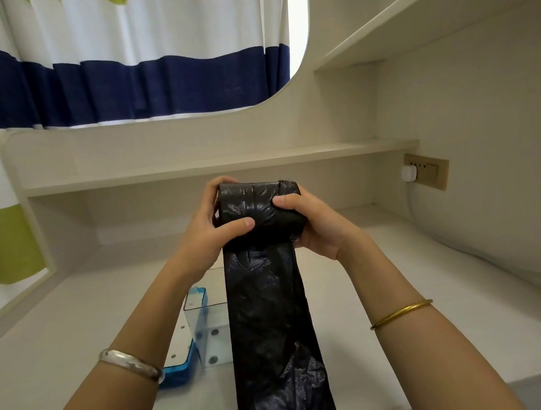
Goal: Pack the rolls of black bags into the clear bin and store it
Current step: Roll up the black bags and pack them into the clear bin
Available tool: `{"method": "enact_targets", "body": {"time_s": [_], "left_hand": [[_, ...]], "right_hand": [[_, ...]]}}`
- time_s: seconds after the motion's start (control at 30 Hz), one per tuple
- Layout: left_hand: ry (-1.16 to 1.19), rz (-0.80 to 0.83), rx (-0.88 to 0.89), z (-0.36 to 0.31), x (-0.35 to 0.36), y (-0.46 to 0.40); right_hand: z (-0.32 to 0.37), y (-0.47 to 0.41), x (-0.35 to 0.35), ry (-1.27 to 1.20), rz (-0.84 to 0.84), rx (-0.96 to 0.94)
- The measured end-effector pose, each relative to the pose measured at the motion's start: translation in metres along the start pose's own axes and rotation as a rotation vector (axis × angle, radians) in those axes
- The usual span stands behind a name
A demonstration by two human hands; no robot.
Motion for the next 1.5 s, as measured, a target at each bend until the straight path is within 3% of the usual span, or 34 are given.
{"method": "enact_targets", "body": {"time_s": [0.37, 0.57, 0.73, 1.0, 1.5], "left_hand": [[-0.089, 0.027, 0.037, 0.000, 0.004, 0.005], [0.096, -0.035, -0.227, 0.016, 0.003, -0.003], [0.146, -0.043, -0.285, 0.021, 0.005, -0.002], [0.165, -0.064, -0.176, 0.019, 0.002, -0.002], [-0.055, 0.054, 0.012, 0.004, 0.003, 0.006]], "right_hand": [[-0.003, 0.002, -0.003, -0.030, -0.015, -0.010], [-0.004, 0.002, -0.002, -0.006, -0.046, -0.061], [-0.009, 0.002, -0.002, -0.010, -0.049, -0.052], [-0.010, 0.005, -0.003, 0.002, -0.020, 0.004], [-0.011, 0.007, -0.003, -0.060, -0.012, 0.007]]}}
Point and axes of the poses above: each hand's wrist, its own y-axis away from the middle knuckle, its own x-axis out of the palm, z = x × y, the point moved 4 cm from there along -y, towards the middle knuckle, and after that the axes turned 5 degrees about y, right-handed, at the moved point
